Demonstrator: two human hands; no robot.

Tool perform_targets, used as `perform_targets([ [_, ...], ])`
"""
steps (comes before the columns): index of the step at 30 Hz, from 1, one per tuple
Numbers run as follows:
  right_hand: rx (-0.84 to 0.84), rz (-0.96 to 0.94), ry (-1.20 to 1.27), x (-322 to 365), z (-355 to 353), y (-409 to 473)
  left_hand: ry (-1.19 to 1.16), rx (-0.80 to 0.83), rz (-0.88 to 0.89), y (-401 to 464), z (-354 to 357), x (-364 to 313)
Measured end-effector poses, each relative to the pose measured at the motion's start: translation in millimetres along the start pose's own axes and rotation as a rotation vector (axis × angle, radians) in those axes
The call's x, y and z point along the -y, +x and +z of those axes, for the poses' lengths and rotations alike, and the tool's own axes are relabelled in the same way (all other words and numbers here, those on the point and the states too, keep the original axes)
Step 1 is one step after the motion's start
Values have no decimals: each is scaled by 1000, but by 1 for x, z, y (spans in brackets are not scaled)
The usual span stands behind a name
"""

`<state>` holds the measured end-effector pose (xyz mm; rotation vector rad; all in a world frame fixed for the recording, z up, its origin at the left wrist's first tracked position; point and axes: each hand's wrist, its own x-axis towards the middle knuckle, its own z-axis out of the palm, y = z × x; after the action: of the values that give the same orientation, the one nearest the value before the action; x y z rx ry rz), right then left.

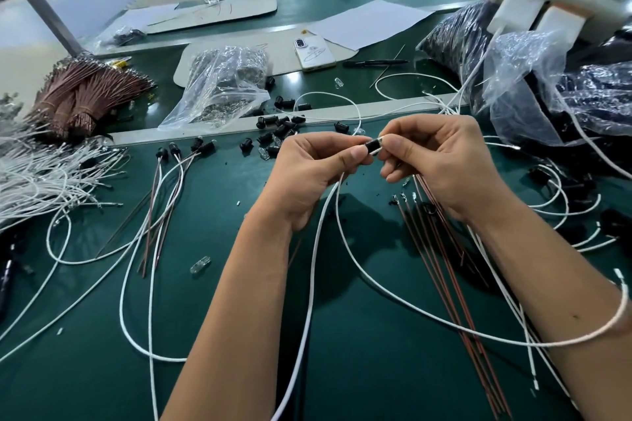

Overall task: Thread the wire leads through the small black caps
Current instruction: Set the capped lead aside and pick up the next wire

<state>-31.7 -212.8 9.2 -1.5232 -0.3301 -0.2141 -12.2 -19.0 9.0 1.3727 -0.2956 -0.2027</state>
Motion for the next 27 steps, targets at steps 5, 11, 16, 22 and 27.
perform_targets([
  [5, 1, 29, -4, -1, -2, 0, 181, -65, 129, 0, 4, 0],
  [11, 4, 24, -7, -3, 2, -2, 152, -82, 103, -1, 2, 2],
  [16, 11, 20, 10, -1, 4, -4, 30, -28, -8, 0, -3, 2],
  [22, -8, 31, 5, -1, 4, -3, 80, -63, 95, 0, 1, 5],
  [27, -4, 6, -41, 1, 5, -5, 40, -40, 32, -1, 1, 8],
])
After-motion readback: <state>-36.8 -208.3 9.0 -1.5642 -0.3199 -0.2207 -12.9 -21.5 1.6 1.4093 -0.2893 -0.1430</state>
